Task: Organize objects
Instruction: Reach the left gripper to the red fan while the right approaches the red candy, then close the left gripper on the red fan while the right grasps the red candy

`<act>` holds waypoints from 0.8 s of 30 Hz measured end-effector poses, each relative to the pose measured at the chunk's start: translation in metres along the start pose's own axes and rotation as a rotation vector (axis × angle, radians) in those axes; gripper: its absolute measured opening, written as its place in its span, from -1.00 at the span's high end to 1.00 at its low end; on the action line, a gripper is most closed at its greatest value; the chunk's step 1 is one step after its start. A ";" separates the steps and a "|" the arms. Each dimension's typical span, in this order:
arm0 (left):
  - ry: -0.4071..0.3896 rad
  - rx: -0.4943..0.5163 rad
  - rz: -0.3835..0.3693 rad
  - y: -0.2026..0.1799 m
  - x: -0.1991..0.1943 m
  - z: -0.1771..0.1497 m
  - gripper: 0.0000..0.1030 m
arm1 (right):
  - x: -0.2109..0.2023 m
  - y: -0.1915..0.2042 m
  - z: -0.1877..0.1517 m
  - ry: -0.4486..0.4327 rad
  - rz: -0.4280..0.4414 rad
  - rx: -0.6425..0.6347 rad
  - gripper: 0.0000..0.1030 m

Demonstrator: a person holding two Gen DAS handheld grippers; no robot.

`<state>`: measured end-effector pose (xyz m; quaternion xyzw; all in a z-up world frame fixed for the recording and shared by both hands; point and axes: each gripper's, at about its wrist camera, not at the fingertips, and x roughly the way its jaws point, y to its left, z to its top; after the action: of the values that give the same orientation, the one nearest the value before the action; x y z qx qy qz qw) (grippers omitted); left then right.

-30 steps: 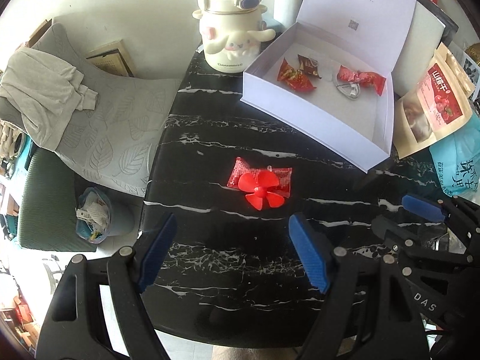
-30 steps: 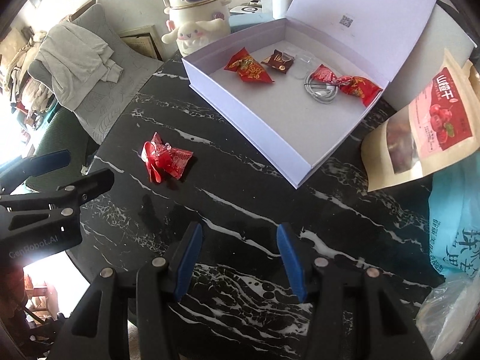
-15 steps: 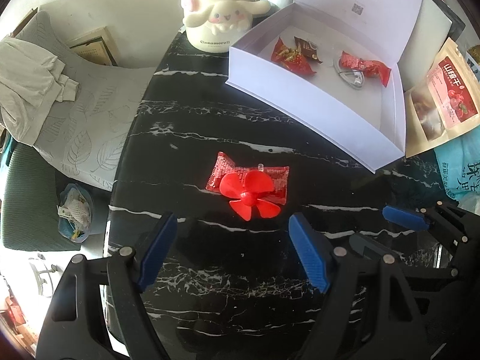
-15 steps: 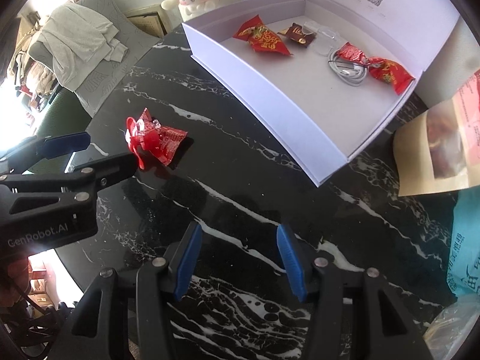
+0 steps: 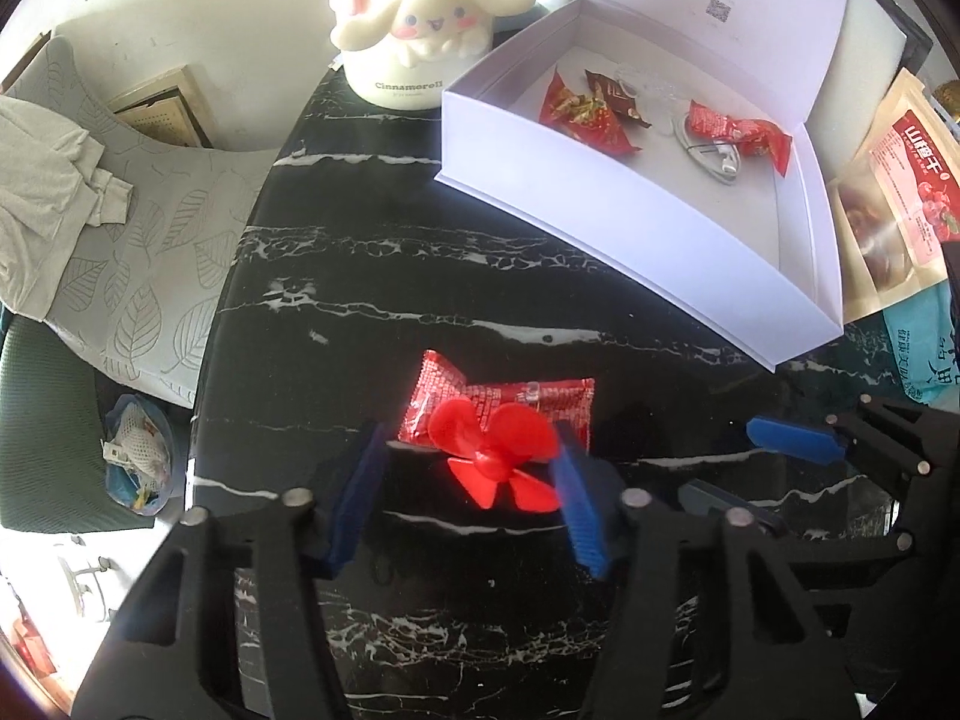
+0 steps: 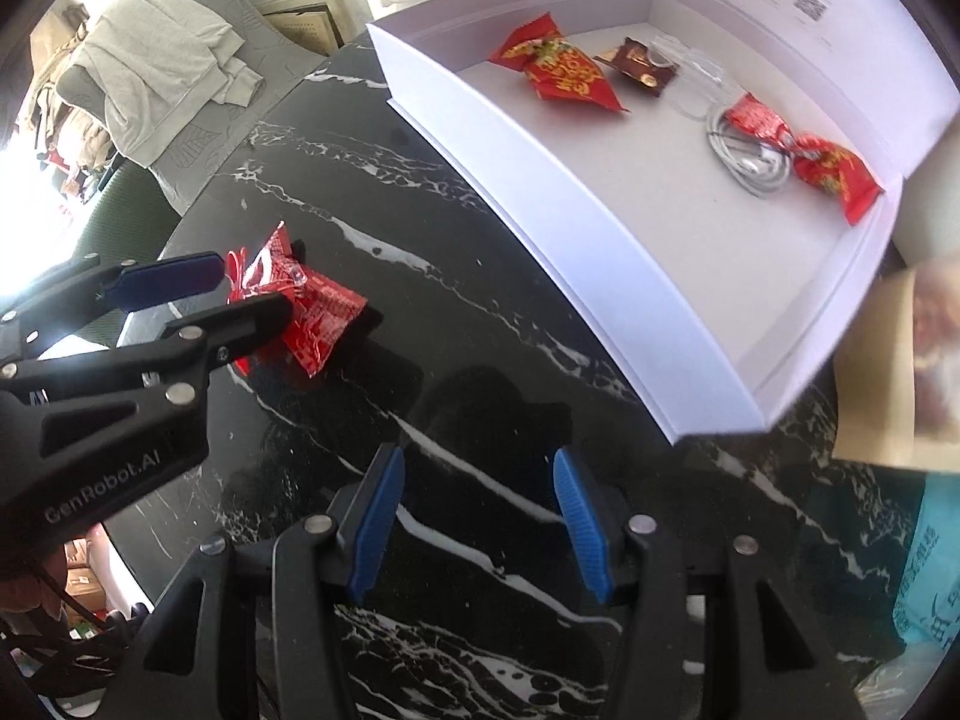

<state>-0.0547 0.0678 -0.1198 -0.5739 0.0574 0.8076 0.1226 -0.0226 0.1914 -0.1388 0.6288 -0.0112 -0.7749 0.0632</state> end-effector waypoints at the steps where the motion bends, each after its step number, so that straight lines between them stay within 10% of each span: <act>1: 0.001 0.008 -0.003 0.000 0.001 0.000 0.11 | 0.001 0.002 0.002 -0.001 0.001 -0.003 -0.02; 10: 0.010 -0.056 -0.050 0.016 0.001 0.001 0.49 | 0.002 0.021 0.021 -0.025 0.048 -0.075 -0.02; 24: 0.025 -0.251 -0.045 0.072 -0.008 -0.016 0.52 | 0.007 0.061 0.045 -0.060 0.131 -0.182 -0.02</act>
<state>-0.0571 -0.0066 -0.1208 -0.5961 -0.0554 0.7982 0.0671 -0.0634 0.1277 -0.1304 0.5947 0.0162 -0.7856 0.1701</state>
